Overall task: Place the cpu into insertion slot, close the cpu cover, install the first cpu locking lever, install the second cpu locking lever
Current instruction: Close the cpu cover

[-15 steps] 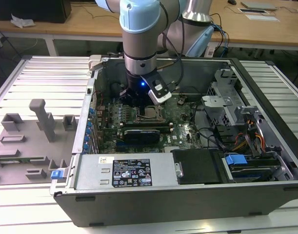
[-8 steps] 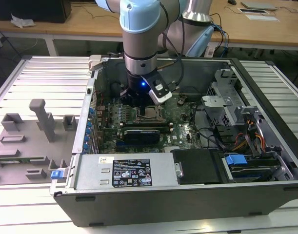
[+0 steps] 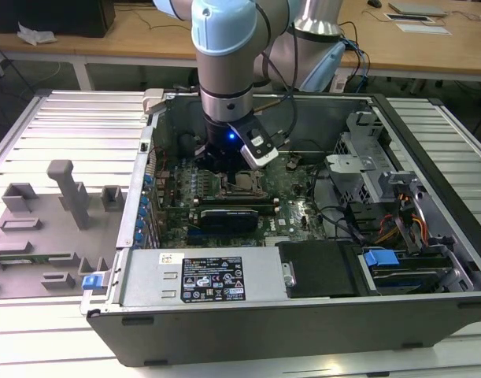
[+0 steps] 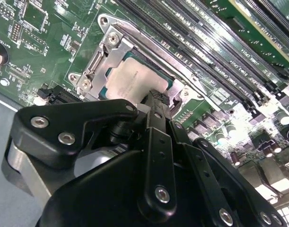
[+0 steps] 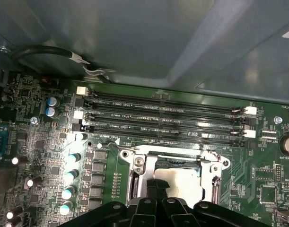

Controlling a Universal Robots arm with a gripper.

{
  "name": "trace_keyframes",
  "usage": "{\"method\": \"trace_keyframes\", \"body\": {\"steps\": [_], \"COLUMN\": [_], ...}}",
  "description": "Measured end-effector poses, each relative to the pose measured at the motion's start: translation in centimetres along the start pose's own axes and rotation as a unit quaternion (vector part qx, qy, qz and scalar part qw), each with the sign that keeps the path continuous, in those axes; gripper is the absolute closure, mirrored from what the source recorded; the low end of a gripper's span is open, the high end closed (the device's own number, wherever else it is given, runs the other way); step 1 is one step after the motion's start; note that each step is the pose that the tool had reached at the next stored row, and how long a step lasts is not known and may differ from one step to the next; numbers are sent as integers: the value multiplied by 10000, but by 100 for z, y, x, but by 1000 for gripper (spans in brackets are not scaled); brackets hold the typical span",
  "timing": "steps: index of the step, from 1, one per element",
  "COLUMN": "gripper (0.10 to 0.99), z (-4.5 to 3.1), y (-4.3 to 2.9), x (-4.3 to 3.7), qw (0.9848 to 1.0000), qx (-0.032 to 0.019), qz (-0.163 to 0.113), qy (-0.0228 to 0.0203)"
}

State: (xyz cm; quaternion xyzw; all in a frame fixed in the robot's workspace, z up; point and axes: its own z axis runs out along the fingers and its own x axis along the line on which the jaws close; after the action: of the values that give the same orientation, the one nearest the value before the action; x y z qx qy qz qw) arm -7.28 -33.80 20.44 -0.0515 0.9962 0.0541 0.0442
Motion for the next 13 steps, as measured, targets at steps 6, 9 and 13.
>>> {"method": "trace_keyframes", "body": {"steps": [6,9,13], "gripper": [980,980,980], "z": [-23,-86,-127], "y": [5,12,17], "x": [-3,-9,-14], "qw": [10000,10000,10000], "qx": [-17,-15,-13], "qz": [0,0,0], "qy": [-5,-5,-6]}}
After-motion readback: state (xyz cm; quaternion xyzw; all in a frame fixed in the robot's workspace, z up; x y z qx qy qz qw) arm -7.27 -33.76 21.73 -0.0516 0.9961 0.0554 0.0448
